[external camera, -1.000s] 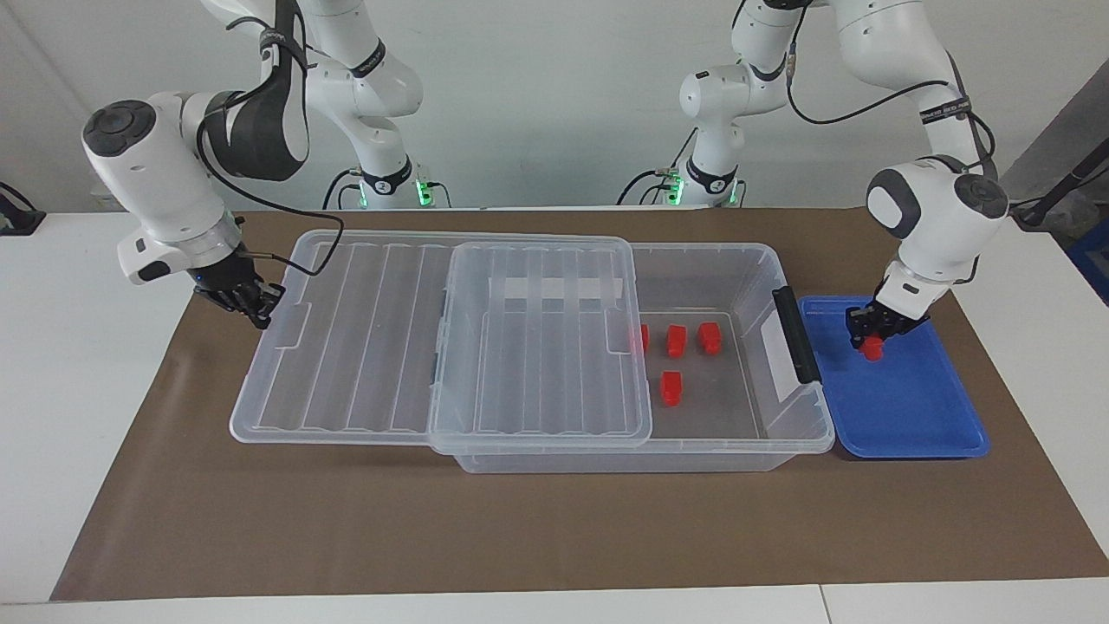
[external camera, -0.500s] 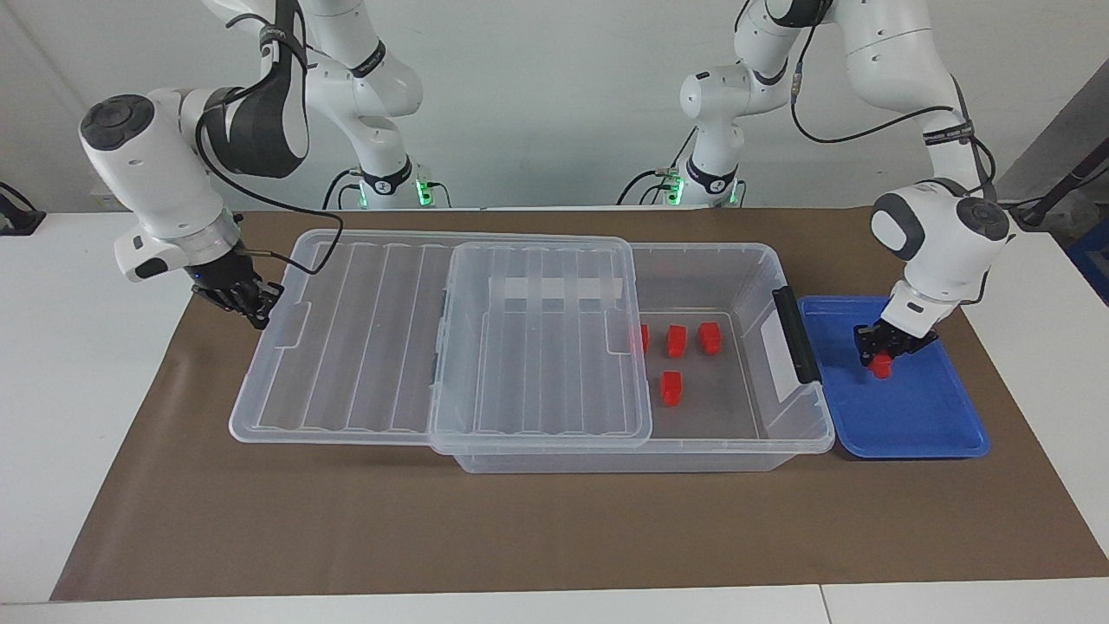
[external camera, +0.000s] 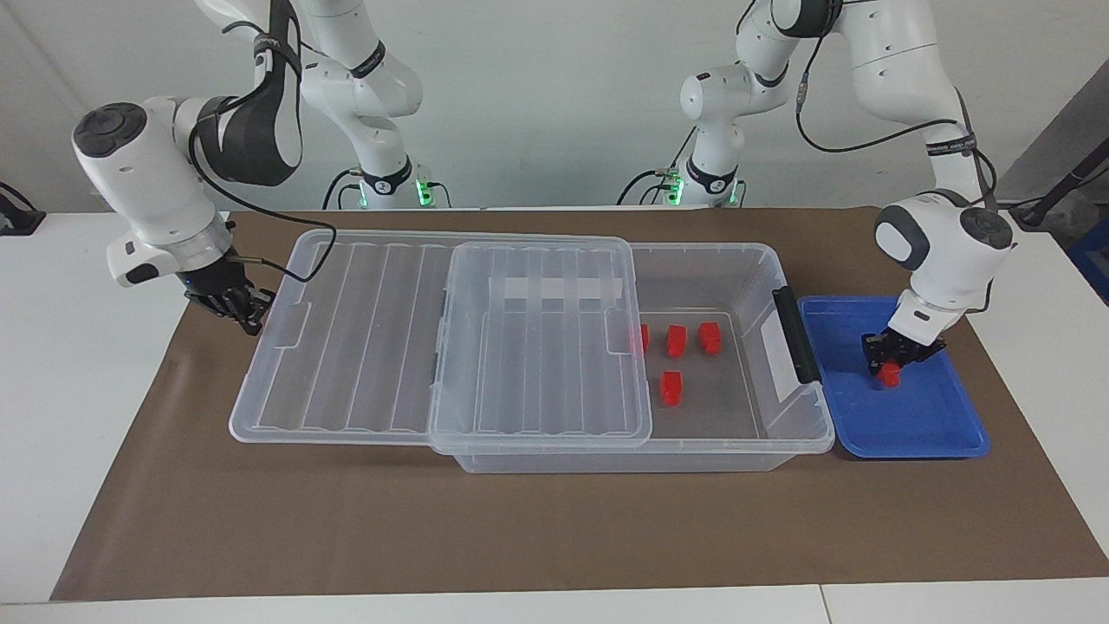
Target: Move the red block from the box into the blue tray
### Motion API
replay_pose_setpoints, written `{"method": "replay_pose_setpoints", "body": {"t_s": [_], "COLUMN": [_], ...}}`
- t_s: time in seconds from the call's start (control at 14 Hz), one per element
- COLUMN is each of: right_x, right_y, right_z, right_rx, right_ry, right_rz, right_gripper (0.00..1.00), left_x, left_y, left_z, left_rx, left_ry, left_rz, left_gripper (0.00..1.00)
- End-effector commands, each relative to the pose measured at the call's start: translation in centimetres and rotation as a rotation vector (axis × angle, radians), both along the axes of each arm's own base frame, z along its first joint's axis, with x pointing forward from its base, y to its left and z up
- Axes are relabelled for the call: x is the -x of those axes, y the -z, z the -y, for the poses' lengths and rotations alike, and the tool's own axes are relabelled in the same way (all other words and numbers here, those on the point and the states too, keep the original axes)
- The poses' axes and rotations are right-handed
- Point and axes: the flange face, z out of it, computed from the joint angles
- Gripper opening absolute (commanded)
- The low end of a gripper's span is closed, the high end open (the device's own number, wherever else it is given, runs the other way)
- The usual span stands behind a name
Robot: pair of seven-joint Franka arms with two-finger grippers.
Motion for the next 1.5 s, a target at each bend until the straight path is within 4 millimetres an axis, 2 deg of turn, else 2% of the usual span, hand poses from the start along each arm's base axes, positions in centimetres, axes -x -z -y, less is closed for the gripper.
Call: {"method": "replay_pose_setpoints", "body": {"t_s": [0.0,0.14,0.29,0.5,0.57,0.71,0.79,1.21,1.36,1.43], "right_x": [0.0,0.1,0.0,-0.1,-0.1,0.2,0.3,0.9,1.0,1.1], "right_y": [0.3,0.4,0.4,0.4,0.4,0.5,0.6,0.5,0.5,0.5], "right_z": [-0.2,-0.5,-2.1,-4.1,-4.8,-5.9,-7.0,-12.0,-13.1,-13.6], "right_rx": [0.000,-0.001,-0.001,0.001,0.002,-0.001,-0.002,-0.005,-0.004,-0.005], "right_ry": [-0.032,-0.040,-0.075,-0.165,-0.199,-0.226,-0.252,-0.342,-0.359,-0.368], "right_rz": [0.008,-0.001,-0.004,-0.008,-0.011,-0.037,-0.045,-0.066,-0.068,-0.068], "right_gripper": [0.00,0.00,0.00,0.00,0.00,0.00,0.00,0.00,0.00,0.00], "left_x": [-0.5,-0.5,-0.5,-0.5,-0.5,-0.5,-0.5,-0.6,-0.7,-1.0], "left_y": [0.2,0.5,1.4,1.5,1.5,1.5,1.5,1.2,0.2,-1.3], "left_z": [0.5,0.5,0.6,0.6,0.6,0.6,0.6,1.0,1.0,1.0], "left_rx": [0.017,0.017,0.011,0.011,0.010,0.009,0.010,0.014,0.021,0.028], "left_ry": [-0.006,-0.005,-0.003,-0.003,0.001,0.004,0.003,0.010,0.012,0.012], "left_rz": [0.022,0.020,0.033,0.033,0.033,0.033,0.033,0.020,0.004,-0.011], "left_gripper": [0.01,0.02,0.02,0.04,0.17,0.75,1.00,1.00,1.00,1.00]}}
